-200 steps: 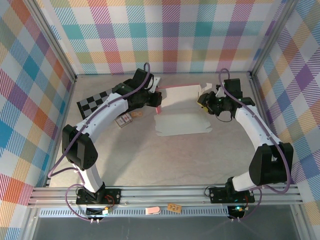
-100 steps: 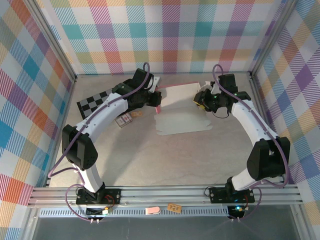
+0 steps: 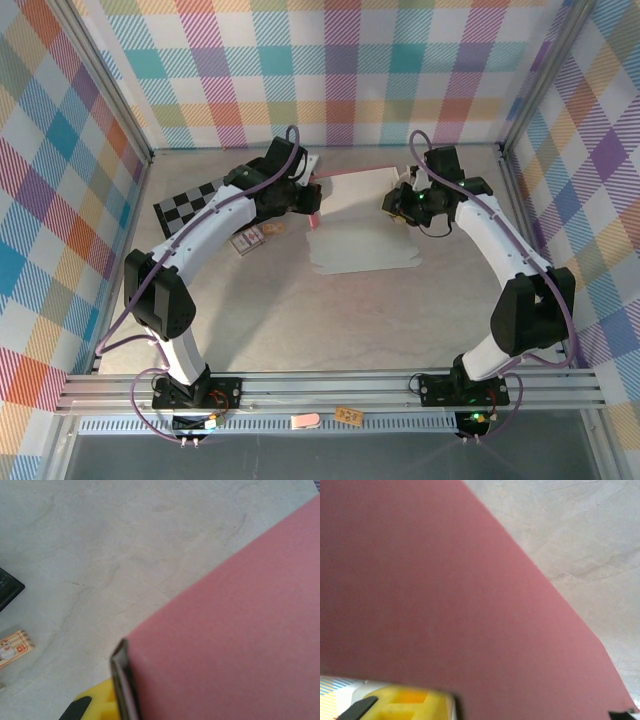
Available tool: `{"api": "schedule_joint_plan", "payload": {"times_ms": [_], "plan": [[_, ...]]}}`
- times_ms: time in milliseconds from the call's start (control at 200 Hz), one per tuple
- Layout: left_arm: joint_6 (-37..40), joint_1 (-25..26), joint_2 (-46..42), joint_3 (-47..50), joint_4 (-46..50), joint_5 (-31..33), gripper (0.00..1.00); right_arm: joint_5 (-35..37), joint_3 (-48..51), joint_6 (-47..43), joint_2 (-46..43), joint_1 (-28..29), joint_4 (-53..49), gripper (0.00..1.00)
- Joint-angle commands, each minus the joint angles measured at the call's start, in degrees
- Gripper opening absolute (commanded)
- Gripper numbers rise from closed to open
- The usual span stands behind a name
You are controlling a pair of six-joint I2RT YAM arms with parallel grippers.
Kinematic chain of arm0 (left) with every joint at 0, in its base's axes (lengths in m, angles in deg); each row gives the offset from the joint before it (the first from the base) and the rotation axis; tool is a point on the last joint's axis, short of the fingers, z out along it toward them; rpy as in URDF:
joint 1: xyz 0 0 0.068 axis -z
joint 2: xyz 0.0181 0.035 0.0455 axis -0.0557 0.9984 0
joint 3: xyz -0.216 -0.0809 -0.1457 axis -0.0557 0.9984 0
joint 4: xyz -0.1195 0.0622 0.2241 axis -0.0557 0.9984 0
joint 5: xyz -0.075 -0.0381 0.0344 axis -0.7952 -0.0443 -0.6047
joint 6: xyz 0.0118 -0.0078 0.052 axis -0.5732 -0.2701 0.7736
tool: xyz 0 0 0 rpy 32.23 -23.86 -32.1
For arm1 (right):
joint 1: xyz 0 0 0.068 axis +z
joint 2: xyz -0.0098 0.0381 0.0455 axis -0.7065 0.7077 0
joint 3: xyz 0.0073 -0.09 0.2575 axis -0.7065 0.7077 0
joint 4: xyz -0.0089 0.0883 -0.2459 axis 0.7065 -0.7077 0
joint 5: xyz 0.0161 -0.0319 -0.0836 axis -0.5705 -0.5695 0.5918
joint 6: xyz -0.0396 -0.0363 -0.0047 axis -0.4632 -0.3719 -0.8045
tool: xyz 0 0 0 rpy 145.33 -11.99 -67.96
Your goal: Fold the paper box
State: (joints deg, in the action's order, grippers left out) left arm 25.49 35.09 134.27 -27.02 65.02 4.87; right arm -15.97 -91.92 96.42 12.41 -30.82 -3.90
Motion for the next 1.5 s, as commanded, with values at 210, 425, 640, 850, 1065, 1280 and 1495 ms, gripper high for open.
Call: {"api": "schedule_joint_plan", "payload": {"times_ms": [210,425,640,850,1065,1280,1495], "plan": [[-1.15,0.79,-0.72,-2.49,-3.68,-3.43,0.00,-0.50,-1.36,0.77,0.95,2.28,-0.68,0.46],[-1.07,0.80,-1.48,-1.90,-3.20,-2.98,0.00,0.08,-3.37,1.31,1.66,3.10,-2.24,0.55],[-3.08,-1.90,-0.71,-2.85,-0.91,-4.66,0.00,-5.16,-8.01,-1.73,-2.42,0.94,-4.07,0.62],[-3.76,-9.03,4.37,-7.99,2.42,-17.52,0.00,-26.65,-15.59,0.79,-4.60,-7.44,2.65,0.68],[-2.32,-12.90,5.46,-8.83,2.64,-24.03,0.00,-36.11,-24.42,6.87,-0.85,-15.88,7.12,0.66],[-1.61,-15.02,6.66,-8.46,1.25,-32.35,0.00,-37.51,-25.55,1.33,5.61,-19.96,2.32,0.48],[-0.06,-15.07,7.82,-8.10,0.85,-36.48,0.00,-47.75,-24.40,-2.74,11.16,-19.93,5.93,0.36]]}}
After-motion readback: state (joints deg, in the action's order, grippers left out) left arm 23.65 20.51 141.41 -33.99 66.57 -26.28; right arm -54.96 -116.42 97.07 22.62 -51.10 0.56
